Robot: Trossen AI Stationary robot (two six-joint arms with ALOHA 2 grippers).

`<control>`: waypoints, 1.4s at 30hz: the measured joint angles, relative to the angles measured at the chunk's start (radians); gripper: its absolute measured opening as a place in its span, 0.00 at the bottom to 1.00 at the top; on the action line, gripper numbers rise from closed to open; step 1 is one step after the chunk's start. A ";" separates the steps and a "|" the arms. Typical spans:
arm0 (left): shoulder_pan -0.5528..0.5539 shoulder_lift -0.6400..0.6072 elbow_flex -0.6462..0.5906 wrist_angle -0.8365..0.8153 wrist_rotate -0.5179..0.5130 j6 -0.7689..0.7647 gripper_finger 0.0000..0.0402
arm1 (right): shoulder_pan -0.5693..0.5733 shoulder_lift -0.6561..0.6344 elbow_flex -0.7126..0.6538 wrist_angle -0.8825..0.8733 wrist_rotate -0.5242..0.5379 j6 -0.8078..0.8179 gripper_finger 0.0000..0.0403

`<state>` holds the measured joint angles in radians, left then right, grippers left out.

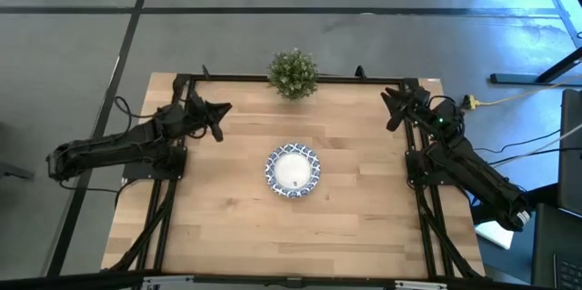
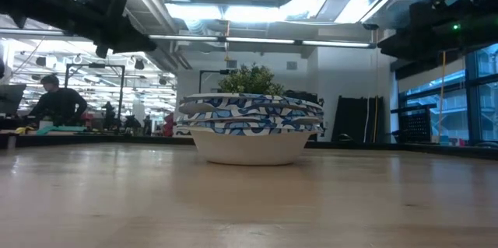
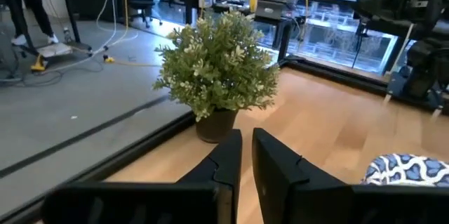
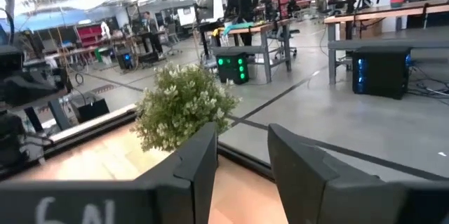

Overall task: Nest bowls inside each other
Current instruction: Return to Home Position

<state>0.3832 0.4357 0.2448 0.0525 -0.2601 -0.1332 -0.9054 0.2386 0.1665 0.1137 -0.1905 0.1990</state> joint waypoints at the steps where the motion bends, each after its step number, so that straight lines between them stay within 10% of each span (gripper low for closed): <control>1: 0.000 -0.009 -0.001 -0.009 -0.001 0.007 0.07 | 0.002 0.000 0.000 -0.008 0.000 -0.009 0.33; 42: 0.000 -0.029 -0.002 -0.074 -0.005 0.118 0.11 | 0.022 0.001 0.000 -0.068 -0.020 0.002 0.33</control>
<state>0.3836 0.4068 0.2424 -0.0219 -0.2653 -0.0157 -0.8833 0.2394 0.1669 0.0460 -0.2103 0.2012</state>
